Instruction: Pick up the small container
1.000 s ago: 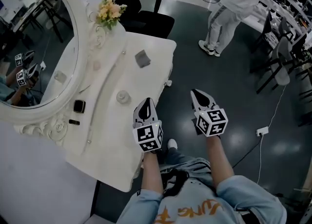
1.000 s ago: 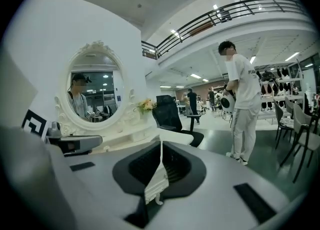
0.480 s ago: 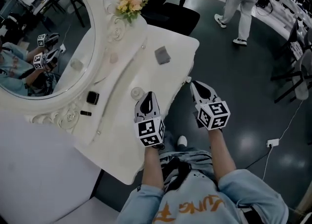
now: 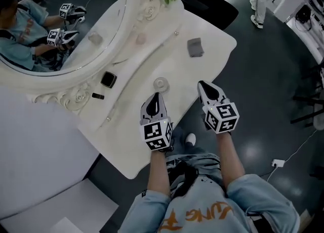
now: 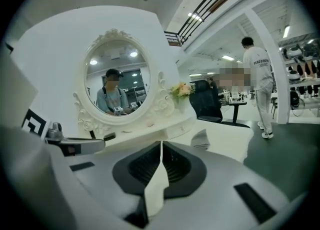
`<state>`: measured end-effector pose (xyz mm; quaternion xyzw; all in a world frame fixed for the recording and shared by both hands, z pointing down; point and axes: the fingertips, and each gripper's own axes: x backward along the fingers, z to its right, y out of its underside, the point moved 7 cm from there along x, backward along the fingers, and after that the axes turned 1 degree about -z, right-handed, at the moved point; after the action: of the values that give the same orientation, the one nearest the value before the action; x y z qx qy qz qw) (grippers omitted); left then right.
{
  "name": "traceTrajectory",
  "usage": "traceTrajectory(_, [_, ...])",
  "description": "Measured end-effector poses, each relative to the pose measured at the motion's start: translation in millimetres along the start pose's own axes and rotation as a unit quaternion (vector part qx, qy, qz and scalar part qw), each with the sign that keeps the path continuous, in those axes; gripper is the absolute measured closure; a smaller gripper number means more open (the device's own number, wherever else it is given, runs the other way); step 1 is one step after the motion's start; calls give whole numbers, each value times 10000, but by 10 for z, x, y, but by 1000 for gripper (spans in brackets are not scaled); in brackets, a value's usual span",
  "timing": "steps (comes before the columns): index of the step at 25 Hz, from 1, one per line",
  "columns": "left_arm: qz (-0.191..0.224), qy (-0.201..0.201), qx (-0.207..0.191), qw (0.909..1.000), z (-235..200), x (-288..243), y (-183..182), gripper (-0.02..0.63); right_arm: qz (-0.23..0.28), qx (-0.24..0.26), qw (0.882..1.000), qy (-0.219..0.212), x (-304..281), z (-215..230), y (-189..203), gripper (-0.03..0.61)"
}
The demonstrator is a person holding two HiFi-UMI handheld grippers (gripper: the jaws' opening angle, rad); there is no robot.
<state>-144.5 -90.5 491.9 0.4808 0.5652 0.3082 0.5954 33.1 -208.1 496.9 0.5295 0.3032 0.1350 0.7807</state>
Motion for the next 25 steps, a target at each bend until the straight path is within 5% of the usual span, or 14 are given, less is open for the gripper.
traceTrajectory(15, [-375,-603,580,9958,-611,158,400,592,-628,576,9911,-1026,-679,-664,335,540])
traceTrajectory(19, [-444,-713,747,9937,-739,146,502,592,-839,772,9847,-1319,-835,-805,417,365])
traceTrajectory(25, [-557,-750,945,9911,-861,67,604,592,-1137,1231,9772,-1307,-1027,-868,522,286])
